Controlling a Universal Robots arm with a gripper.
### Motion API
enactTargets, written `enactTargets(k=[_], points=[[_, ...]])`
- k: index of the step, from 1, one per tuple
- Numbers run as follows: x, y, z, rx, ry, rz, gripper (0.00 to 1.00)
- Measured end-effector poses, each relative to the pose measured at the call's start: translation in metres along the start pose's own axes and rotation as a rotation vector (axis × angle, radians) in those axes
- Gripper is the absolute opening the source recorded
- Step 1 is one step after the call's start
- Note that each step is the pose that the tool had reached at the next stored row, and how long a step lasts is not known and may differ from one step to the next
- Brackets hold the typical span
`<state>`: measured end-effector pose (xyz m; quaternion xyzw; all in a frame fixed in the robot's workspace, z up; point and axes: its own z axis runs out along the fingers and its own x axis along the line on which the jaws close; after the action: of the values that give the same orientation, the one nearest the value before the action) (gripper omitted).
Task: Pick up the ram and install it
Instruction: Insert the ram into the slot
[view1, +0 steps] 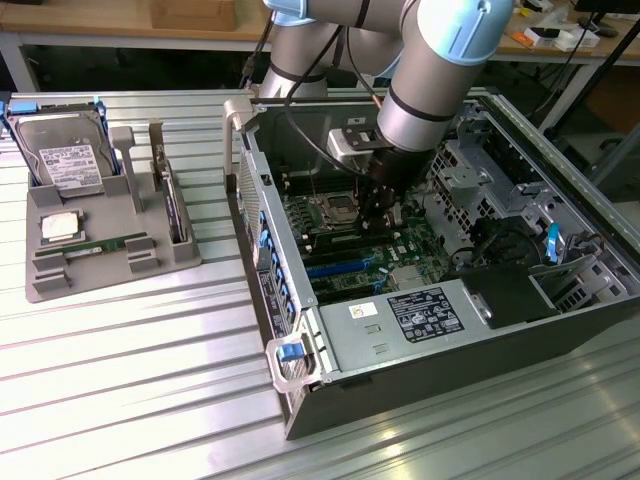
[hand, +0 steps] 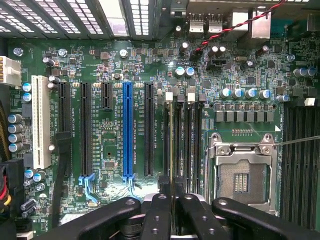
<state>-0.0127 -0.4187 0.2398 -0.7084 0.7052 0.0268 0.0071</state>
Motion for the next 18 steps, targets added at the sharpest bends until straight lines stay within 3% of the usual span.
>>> enactTargets(k=[18], points=[[0.0024, 0.0026, 0.0032, 0.0002, -0.0006, 0.003, 0.12]])
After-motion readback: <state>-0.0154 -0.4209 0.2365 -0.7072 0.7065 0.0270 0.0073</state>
